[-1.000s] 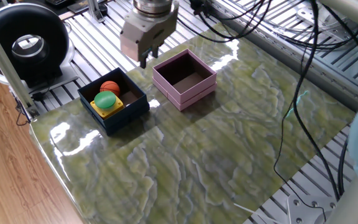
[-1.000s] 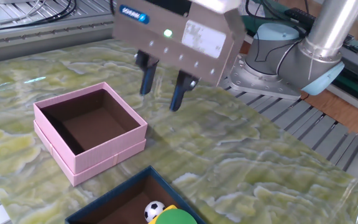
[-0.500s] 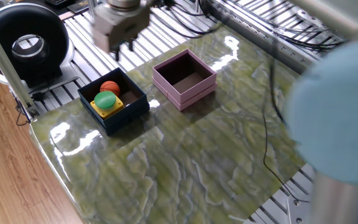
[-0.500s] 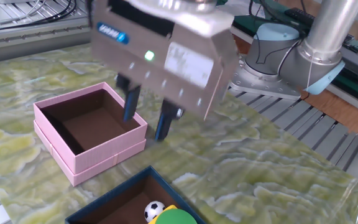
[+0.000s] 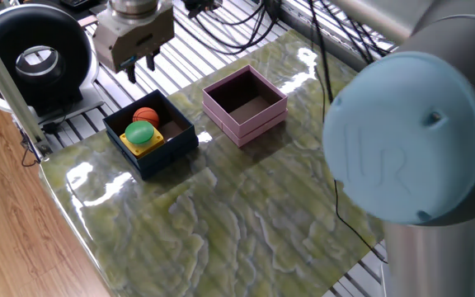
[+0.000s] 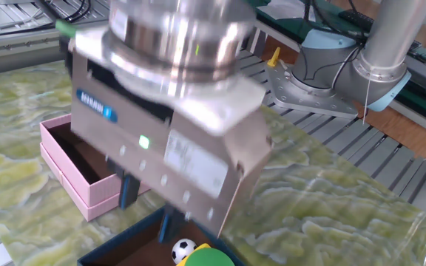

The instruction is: Move an object from one box to another

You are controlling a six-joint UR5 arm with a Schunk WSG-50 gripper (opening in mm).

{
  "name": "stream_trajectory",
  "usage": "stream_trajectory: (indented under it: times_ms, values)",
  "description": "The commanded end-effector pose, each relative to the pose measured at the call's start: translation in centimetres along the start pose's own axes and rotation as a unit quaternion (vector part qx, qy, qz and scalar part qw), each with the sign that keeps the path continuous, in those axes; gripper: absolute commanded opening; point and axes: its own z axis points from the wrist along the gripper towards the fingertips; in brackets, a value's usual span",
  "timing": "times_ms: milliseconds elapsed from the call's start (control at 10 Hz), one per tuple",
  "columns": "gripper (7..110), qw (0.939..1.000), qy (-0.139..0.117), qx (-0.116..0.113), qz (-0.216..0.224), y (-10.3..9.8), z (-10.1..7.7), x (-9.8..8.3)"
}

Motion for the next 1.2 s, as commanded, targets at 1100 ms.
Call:
stream_trajectory:
  times_ms: [1100]
  values:
    - [44, 0.9971, -0.018, 0.047, 0.056, -0.1, 5.4, -0.7]
